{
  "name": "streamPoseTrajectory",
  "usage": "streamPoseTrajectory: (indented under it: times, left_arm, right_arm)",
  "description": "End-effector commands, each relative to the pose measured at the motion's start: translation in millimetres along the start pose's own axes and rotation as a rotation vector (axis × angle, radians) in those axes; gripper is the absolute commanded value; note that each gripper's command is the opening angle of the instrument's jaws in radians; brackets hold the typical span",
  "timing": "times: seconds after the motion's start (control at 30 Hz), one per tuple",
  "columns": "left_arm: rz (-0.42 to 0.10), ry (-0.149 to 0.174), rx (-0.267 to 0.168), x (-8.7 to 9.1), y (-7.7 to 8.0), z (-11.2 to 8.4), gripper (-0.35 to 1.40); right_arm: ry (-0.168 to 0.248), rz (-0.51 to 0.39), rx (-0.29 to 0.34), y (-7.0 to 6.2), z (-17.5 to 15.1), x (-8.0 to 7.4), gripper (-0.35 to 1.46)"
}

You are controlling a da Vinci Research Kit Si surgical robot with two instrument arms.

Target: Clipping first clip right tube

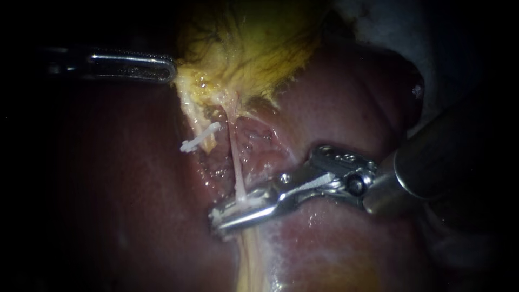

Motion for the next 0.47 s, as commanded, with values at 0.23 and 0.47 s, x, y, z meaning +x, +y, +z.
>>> streamPoseTrajectory:
  times: [0.23,0.47]
  left_arm:
    - [0.0,0.0,0.0,0.0,0.0,0.0,-0.35]
    - [0.0,0.0,0.0,0.0,0.1,0.0,-0.35]
  right_arm:
    - [-0.013,-0.001,-0.003,0.2,-0.1,0.0,-0.35]
    - [-0.016,-0.003,-0.002,0.1,0.0,-0.3,-0.35]
